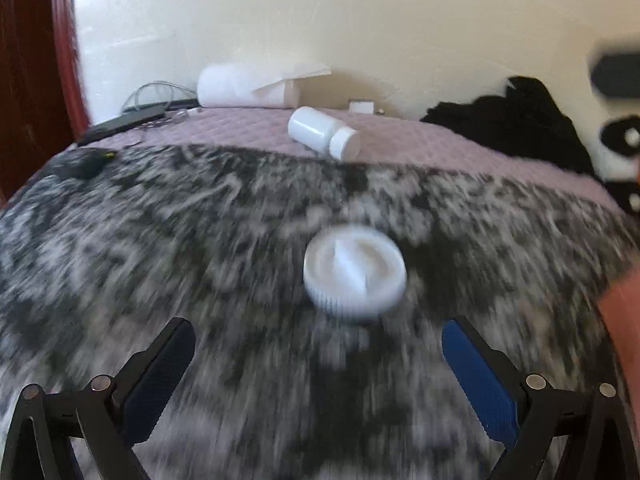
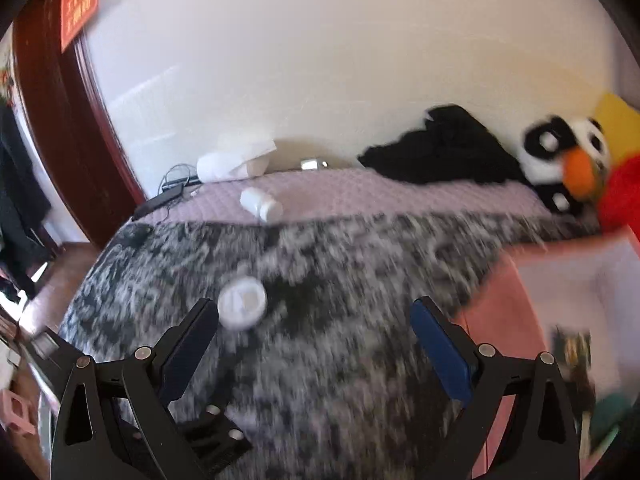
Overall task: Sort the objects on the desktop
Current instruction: 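Grasp the white round lid with the left gripper while the right gripper grasps the white pill bottle, then carry the lid and pill bottle over the pink box and open both grippers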
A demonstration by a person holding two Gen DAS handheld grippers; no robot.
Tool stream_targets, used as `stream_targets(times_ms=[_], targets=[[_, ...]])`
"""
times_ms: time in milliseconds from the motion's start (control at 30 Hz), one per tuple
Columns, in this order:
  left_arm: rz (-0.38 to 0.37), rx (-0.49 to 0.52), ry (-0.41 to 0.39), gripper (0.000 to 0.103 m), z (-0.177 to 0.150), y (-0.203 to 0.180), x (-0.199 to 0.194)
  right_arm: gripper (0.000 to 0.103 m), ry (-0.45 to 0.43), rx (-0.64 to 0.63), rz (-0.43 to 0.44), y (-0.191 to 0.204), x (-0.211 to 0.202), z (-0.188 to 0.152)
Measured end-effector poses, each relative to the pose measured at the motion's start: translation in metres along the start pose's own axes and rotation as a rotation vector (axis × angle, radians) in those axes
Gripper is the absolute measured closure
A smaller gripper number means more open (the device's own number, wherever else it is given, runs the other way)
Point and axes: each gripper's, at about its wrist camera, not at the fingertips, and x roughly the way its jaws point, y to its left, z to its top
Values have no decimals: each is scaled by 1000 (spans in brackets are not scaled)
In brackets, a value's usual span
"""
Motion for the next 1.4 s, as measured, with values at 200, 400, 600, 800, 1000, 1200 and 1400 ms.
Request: stream_targets(times_ms=[200, 400, 600, 800, 1000, 1200, 1400], targets=[[-10, -1, 98, 1, 9, -13, 66, 4, 51, -99, -9, 45, 89, 89], [-104, -52, 102, 12, 5, -4, 72, 4, 158, -356, -83, 107, 214, 113], [-45, 12, 107, 24, 5, -18, 74, 22, 387, -483, -37, 126, 321, 89], [-102, 15, 81, 39, 5, -19, 69, 54, 386, -369, 124, 103, 310, 87], [-63, 44, 15, 39, 2, -17, 33, 54, 342, -351, 103, 95, 225, 78], [-1, 152, -19, 39, -3, -29, -57, 54, 273, -247, 172, 79, 96, 76], [17, 246, -109, 39, -28, -43, -171, 54, 190, -199, 248, 57, -52, 28]])
